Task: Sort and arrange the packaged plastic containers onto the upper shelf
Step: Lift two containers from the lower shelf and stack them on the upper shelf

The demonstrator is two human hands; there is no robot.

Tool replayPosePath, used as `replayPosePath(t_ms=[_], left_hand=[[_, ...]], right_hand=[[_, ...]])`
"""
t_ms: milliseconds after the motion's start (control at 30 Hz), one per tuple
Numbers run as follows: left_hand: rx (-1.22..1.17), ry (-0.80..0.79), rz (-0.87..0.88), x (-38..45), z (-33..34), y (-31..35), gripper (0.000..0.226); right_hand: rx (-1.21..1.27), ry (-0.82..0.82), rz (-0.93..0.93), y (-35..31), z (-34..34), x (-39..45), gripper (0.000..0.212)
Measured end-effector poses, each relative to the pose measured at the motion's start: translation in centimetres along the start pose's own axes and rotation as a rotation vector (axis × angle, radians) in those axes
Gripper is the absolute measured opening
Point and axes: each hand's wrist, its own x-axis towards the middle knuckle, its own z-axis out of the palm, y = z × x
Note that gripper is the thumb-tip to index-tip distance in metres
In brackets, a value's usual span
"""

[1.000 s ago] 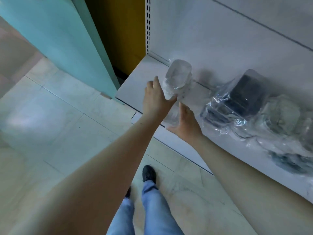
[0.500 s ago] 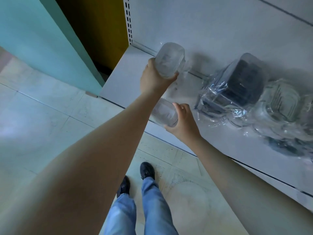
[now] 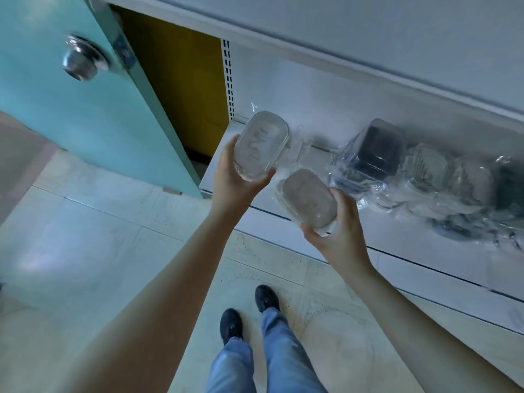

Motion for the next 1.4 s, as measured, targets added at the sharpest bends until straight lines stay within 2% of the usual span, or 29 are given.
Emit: replayPosePath(t_ms=[333,533,633,800,967,1100,1400], left_hand=[[-0.140,0.081,0.060,-10.0,-11.5,8.5,0.077],[-0.227,0.092,0.135,-12.2,-14.5,12.8,0.061],[-0.274,0.058,0.166,-12.4,-14.4,15.0,0.066],[-0.292,-0.034,0.233,-12.3,-11.8,19.2,0.079],[-0.301,-0.132,0.276,-11.6,-7.4,23.2,0.062],[-0.306,-0.154,0.294,-10.6,-2.7,26.0,0.065],[-0.195,-0.143,0.316,-6.7,10.3,32.0,0.055]], right_hand=[[0.000,0.160,-0.213,-12.5,-7.2,-5.4,0.084],[0.009,0.320,-0.266,-16.5,-11.0,-7.2,0.083],[0.017,0.379,-0.266,-17.5,-13.1,-7.8,0.085],[0.023,0.471,-0.246,-17.5,-17.4,-8.2,0.086],[0.002,0.593,-0.206,-15.6,-21.8,-8.1,0.083],[-0.042,0.665,-0.174,-12.7,-25.4,-7.4,0.085],[-0.079,0.747,-0.082,-4.0,-34.2,-2.2,0.088]])
